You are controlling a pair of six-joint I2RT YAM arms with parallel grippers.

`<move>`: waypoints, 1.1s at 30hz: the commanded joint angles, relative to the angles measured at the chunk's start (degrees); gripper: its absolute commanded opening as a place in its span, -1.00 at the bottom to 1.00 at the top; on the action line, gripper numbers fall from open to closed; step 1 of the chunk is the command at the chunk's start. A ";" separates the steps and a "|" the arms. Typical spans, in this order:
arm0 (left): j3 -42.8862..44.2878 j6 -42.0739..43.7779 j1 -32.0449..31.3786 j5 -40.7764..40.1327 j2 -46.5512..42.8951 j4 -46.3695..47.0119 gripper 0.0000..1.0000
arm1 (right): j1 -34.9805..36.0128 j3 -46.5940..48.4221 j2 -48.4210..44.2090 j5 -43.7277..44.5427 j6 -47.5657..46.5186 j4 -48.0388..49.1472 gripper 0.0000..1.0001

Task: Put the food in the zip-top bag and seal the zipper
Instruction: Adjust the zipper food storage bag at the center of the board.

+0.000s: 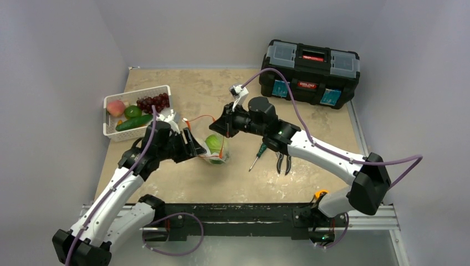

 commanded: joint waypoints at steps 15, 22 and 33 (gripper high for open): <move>10.43 -8.45 1.71 16.11 1.10 16.53 -1.00 | -0.30 0.30 -8.85 19.28 -9.92 -5.17 -1.00; 15.18 -7.77 2.96 19.37 7.82 17.05 -1.00 | -0.30 -0.06 -10.97 23.50 -11.83 -6.47 -1.00; 11.74 -7.80 8.81 26.58 9.98 16.08 -0.86 | -1.19 -3.39 -11.17 21.02 -9.77 -4.67 -1.00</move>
